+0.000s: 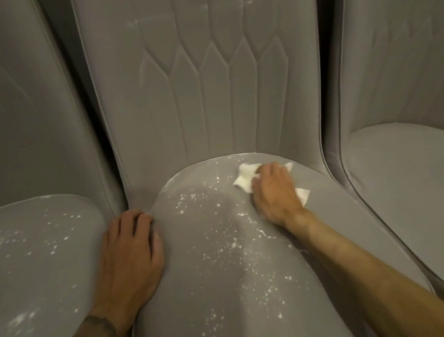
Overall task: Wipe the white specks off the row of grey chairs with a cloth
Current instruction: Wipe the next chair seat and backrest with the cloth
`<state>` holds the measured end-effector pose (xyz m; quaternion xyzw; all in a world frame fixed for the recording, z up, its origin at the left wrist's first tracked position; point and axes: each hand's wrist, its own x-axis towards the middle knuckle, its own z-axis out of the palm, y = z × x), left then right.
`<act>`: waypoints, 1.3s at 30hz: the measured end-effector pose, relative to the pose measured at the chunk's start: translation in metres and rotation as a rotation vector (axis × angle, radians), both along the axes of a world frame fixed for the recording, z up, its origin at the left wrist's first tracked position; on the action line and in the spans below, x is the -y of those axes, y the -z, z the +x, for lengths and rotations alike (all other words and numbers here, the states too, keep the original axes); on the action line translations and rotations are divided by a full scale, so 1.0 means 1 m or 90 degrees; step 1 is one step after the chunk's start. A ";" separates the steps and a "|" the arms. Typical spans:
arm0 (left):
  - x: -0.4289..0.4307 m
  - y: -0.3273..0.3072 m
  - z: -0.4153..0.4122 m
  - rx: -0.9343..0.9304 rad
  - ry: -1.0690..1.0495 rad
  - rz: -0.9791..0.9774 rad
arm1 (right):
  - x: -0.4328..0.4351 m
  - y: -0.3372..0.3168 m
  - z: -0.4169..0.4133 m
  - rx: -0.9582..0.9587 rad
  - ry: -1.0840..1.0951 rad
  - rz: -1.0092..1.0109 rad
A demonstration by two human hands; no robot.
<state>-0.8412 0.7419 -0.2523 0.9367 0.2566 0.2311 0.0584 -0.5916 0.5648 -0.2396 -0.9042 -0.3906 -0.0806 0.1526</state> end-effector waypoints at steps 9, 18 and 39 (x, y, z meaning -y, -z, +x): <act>-0.002 0.003 0.000 0.008 0.003 -0.005 | -0.020 0.000 0.021 0.037 0.088 -0.082; -0.003 0.004 -0.001 0.008 0.016 -0.018 | -0.005 0.003 0.018 0.002 -0.094 -0.035; -0.001 0.003 -0.002 0.016 0.009 0.000 | -0.030 0.003 -0.033 -0.051 -0.200 0.010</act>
